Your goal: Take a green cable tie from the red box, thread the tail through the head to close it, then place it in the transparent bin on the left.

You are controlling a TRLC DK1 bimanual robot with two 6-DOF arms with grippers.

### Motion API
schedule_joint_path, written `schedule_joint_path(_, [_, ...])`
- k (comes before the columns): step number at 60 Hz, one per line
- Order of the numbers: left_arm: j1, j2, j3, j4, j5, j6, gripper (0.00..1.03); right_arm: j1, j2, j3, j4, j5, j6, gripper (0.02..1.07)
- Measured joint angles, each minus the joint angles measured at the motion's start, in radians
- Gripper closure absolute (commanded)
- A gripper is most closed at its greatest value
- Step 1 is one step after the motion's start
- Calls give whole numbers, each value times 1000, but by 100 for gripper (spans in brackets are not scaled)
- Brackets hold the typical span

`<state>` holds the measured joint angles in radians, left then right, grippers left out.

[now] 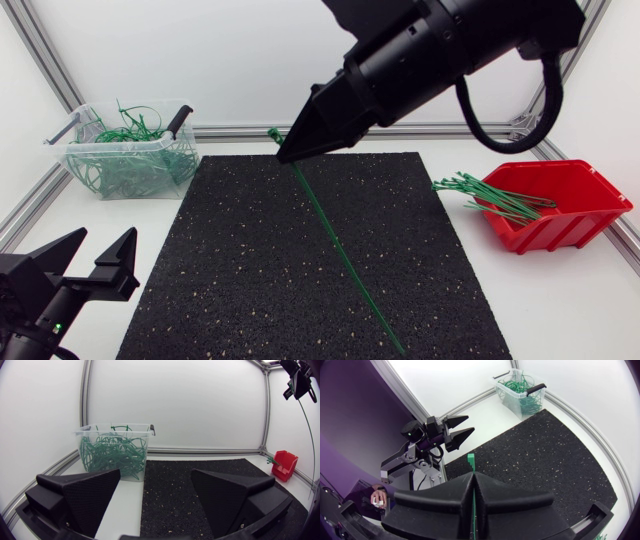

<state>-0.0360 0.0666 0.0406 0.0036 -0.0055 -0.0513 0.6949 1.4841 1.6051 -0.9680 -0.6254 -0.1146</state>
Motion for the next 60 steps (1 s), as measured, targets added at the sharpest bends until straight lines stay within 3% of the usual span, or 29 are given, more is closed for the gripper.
schedule_joint_path(16, [0,7,0,0,0,0,4,-11,6,-3,117,-114,166,101])
schedule_joint_path(35, [20,98,51,-121,24,-2,4,-72,-65,-81,282,-215,352,101])
schedule_joint_path(49, [20,162,174,-227,76,-21,4,-108,-114,-139,346,-215,460,101])
schedule_joint_path(60, [14,248,287,-305,103,-35,4,-108,-130,-147,355,-121,535,101])
